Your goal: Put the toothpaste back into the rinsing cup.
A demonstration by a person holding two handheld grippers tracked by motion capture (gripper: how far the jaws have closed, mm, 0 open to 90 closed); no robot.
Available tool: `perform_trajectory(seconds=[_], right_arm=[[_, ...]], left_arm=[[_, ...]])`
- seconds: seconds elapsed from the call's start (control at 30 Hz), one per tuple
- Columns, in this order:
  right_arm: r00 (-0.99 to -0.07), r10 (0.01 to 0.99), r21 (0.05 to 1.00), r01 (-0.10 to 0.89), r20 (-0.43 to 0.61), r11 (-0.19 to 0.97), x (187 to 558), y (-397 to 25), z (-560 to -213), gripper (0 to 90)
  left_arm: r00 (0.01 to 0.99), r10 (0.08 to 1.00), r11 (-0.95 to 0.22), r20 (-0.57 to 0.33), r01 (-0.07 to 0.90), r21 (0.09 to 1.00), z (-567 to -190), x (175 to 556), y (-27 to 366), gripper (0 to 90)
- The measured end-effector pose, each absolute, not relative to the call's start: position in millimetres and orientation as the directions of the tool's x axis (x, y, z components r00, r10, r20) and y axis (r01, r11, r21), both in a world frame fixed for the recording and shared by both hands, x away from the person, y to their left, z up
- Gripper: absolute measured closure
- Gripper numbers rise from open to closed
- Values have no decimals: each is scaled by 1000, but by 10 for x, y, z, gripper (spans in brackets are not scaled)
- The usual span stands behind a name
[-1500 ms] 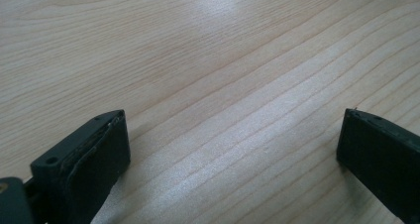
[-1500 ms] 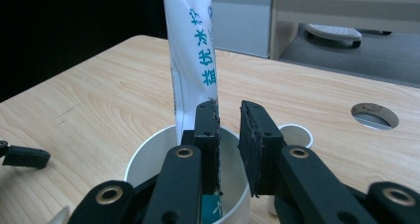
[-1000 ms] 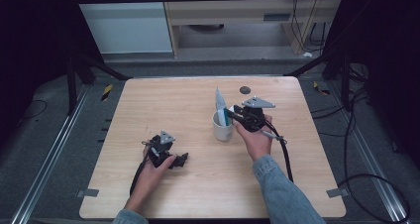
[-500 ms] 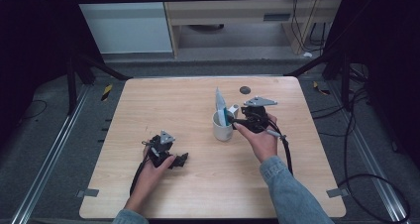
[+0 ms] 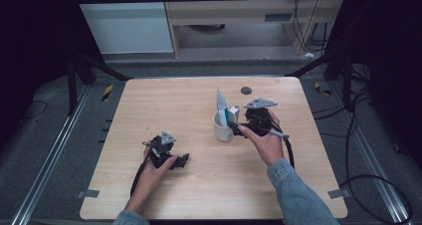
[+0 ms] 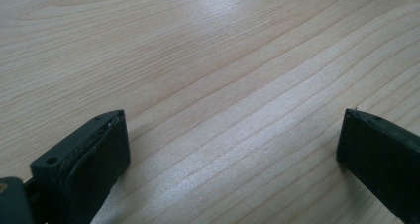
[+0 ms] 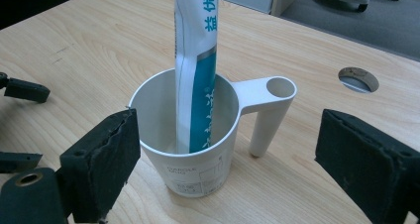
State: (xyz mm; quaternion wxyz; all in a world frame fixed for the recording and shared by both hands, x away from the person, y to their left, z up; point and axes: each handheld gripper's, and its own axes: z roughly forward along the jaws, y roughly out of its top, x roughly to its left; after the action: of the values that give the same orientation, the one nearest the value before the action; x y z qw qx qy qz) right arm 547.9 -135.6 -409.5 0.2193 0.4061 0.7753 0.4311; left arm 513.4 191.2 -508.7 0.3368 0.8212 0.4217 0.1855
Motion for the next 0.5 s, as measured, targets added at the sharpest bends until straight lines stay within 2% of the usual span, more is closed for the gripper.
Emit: perform_trajectory(seconds=[0.5], right_arm=[[-578, 813, 823, 430, -65, 372, 5381, -1531, -4012, 82]], left_arm=[[575, 818, -418, 21, 567, 710, -5087, 5133, 1912, 0]])
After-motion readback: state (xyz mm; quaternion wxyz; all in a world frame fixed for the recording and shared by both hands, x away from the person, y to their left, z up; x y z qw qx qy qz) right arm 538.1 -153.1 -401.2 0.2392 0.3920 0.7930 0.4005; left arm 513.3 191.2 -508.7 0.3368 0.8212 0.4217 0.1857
